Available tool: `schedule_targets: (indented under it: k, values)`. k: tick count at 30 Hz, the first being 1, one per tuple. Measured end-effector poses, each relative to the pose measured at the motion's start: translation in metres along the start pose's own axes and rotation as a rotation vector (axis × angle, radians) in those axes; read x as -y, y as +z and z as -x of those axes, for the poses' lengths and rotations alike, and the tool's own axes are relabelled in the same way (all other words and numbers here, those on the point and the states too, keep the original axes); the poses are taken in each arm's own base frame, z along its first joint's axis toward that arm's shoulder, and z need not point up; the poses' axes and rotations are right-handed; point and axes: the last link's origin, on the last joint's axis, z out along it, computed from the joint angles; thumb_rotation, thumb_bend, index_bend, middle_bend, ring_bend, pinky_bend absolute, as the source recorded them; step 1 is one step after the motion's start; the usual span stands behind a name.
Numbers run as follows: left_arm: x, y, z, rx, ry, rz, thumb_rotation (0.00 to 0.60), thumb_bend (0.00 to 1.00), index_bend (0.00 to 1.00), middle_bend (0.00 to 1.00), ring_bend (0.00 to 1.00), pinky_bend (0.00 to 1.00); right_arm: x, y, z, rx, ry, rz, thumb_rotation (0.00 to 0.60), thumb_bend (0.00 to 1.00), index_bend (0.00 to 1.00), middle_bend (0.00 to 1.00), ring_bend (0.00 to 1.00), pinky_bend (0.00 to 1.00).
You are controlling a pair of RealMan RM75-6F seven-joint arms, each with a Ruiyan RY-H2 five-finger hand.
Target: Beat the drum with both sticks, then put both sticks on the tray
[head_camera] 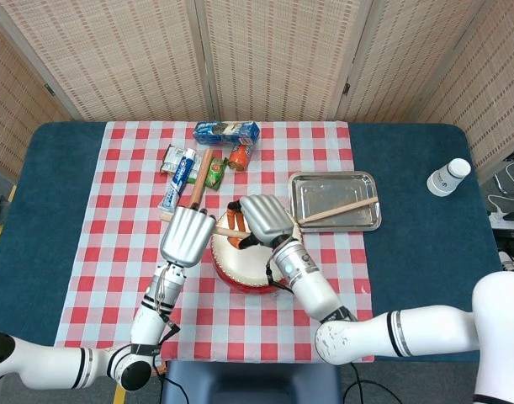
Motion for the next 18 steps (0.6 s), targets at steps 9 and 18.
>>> schedule_targets:
  k: [9, 18]
  values:
    - [-0.0018, 0.0002, -0.0025, -0.014, 0.005, 0.013, 0.600, 0.75, 0.32, 0.44, 0.40, 0.72, 0.0023, 0.0006, 0.0026, -0.009, -0.007, -0.001, 0.600, 0.29, 0.86, 0.74, 0.68, 0.62]
    - [-0.0023, 0.0006, -0.0037, -0.030, 0.016, 0.018, 0.600, 0.72, 0.25, 0.37, 0.33, 0.62, 0.0003, 0.0014, 0.0015, -0.028, -0.012, 0.000, 0.600, 0.30, 0.92, 0.77, 0.71, 0.64]
